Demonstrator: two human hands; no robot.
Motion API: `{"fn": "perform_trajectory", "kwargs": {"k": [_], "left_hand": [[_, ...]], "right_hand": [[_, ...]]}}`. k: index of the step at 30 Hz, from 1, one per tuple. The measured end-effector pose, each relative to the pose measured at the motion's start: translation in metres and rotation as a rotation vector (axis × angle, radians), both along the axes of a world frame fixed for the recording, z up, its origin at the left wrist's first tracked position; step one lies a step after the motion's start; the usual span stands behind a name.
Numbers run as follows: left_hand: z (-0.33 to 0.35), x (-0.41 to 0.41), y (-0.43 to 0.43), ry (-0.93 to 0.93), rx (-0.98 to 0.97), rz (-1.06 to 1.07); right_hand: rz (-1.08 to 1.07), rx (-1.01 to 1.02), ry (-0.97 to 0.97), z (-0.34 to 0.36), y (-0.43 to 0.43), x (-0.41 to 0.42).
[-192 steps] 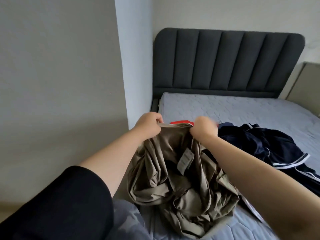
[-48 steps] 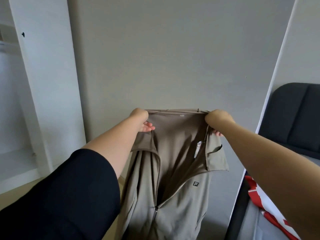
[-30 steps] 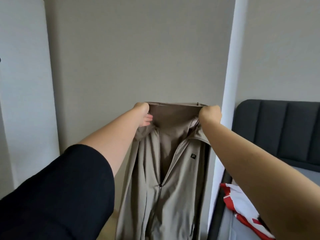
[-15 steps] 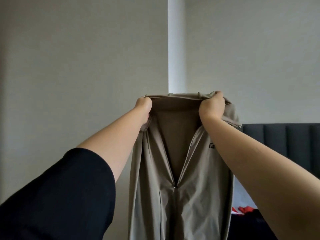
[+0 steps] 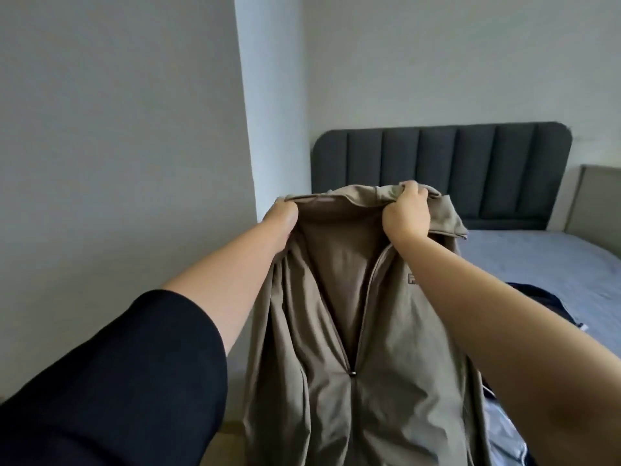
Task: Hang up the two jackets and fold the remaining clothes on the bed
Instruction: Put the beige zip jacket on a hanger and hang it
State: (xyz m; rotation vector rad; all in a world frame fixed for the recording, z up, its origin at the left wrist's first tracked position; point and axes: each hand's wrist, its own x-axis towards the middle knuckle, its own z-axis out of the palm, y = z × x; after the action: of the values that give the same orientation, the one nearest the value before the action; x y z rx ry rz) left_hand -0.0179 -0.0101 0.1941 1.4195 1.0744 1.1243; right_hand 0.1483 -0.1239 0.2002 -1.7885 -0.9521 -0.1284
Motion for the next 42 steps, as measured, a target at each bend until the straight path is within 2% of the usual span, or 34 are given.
{"fn": "perform_trajectory", "kwargs": {"k": [5, 9, 12, 15, 18, 20, 23, 26, 32, 38, 39, 41, 42], "left_hand": [[-0.113, 0.048, 0.036, 0.255, -0.219, -0.131], [-0.140, 0.076, 0.060, 0.229, -0.146, -0.079], [-0.160, 0.087, 0.071, 0.399, -0.079, -0.089], [-0.205, 0.086, 0.062, 0.526, -0.105, -0.228], [-0.269, 0.082, 0.045, 0.733, -0.070, -0.496], [-0.311, 0.078, 0.034, 0.918, -0.114, -0.632], [-0.363, 0.069, 0.015, 1.233, -0.111, -0.727], [-0.402, 0.052, -0.004, 1.371, -0.022, -0.717], [-0.438, 0.030, -0.034, 1.354, 0.190, -0.547], [-0.389, 0.032, -0.047, 1.134, 0.254, -0.512], [-0.377, 0.032, -0.053, 1.068, 0.180, -0.603], [-0.357, 0.030, -0.069, 0.919, -0.126, -0.921], [-0.350, 0.028, -0.079, 0.904, -0.235, -1.071]], "right_hand": [[-0.018, -0.379, 0.067, -0.105, 0.039, 0.047], [0.016, -0.380, 0.087, -0.142, 0.071, 0.074], [0.135, -0.351, 0.106, -0.173, 0.086, 0.082], [0.194, -0.501, -0.007, -0.219, 0.088, 0.079], [0.221, -0.640, -0.107, -0.279, 0.078, 0.067], [0.259, -0.772, -0.121, -0.318, 0.068, 0.056], [0.286, -1.004, -0.150, -0.371, 0.047, 0.046], [0.303, -1.173, -0.109, -0.419, 0.016, 0.038], [0.239, -1.068, -0.196, -0.454, -0.013, 0.023], [0.426, -0.934, 0.046, -0.440, -0.039, 0.017], [0.465, -0.916, 0.092, -0.437, -0.047, 0.016], [0.516, -0.913, 0.153, -0.429, -0.066, 0.015], [0.530, -0.912, 0.173, -0.426, -0.076, 0.014]]}}
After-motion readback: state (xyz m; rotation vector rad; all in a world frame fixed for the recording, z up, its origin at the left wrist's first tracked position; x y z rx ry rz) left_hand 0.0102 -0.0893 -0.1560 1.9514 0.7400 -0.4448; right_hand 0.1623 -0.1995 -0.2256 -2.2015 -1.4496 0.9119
